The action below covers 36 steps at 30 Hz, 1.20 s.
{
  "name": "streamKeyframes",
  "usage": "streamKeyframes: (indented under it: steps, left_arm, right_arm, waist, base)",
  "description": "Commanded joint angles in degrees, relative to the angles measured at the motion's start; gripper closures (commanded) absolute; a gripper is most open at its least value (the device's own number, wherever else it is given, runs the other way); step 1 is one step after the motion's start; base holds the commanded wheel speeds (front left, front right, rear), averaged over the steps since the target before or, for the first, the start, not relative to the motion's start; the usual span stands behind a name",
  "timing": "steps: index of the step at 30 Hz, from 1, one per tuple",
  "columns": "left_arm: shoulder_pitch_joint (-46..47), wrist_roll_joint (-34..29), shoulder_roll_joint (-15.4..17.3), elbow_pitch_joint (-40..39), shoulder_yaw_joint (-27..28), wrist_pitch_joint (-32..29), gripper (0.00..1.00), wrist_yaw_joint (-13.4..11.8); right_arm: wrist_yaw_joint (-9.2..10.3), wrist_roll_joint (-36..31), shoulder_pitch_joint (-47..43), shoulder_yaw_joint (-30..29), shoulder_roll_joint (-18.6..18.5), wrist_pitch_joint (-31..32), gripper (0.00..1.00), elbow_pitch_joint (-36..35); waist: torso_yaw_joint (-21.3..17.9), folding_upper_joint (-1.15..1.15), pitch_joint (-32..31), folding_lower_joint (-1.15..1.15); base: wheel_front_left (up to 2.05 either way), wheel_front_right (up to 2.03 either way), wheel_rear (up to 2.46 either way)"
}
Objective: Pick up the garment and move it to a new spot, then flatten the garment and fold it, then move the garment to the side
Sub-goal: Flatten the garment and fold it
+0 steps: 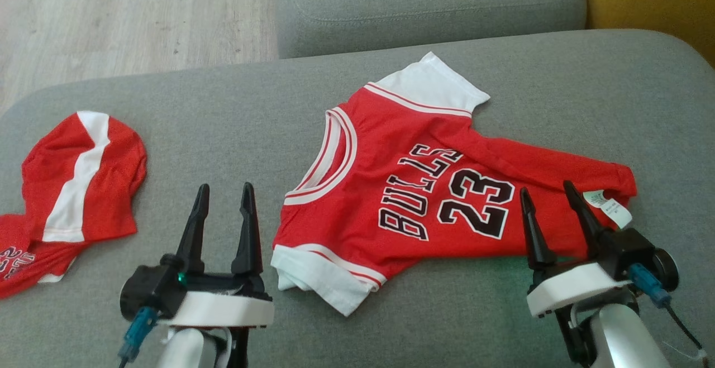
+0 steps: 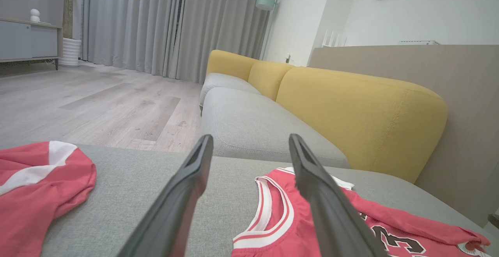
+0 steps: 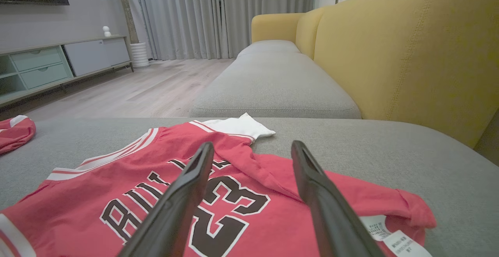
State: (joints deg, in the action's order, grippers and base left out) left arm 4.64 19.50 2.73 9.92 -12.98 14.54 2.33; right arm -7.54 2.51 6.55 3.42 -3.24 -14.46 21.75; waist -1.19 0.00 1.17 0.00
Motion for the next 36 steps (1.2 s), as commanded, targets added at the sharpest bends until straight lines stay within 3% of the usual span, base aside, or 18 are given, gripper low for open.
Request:
streamKeyframes:
  steps: [1,12,29,30,31,36]
  left_arm:
    - [1.4,-0.3,0.1,-2.2,1.5,0.5,0.00,0.0]
    - [3.8,-0.3,0.1,-2.1,0.1,0.5,0.00,0.3]
    - [7.8,0.1,0.1,-1.5,-2.0,0.5,0.00,0.5]
    - [7.9,0.1,0.1,-1.4,-2.1,0.5,0.00,0.5]
    - [8.0,0.1,0.1,-1.4,-2.1,0.5,0.00,0.4]
    - [8.6,0.6,0.1,-1.8,-2.4,0.5,0.00,0.1]
  right_arm:
    - [0.05,0.3,1.4,1.4,0.3,-0.5,0.00,-2.5]
    - [0.05,-3.6,6.4,-3.1,0.3,1.6,0.00,1.0]
    - [0.05,-10.4,24.2,-10.1,-0.4,9.9,0.01,24.2]
    - [0.05,-10.8,24.8,-10.3,-0.5,9.5,0.65,24.9]
    - [0.05,-11.0,25.5,-11.0,-0.7,9.0,1.00,25.4]
    - [0.05,-14.0,30.6,-14.3,-3.2,7.1,1.00,25.0]
  waist:
    - [-0.1,0.00,0.3,0.00]
    - [3.0,0.00,4.5,0.00]
    - [9.5,0.00,11.5,0.00]
    - [9.7,0.00,11.6,0.00]
    - [9.8,0.00,11.7,0.00]
    - [10.3,0.00,13.0,0.00]
  base:
    - [0.00,0.00,0.00]
    - [0.00,0.00,0.00]
    - [0.00,0.00,0.00]
    - [0.00,0.00,0.00]
    - [0.00,0.00,0.00]
    - [0.00,0.00,0.00]
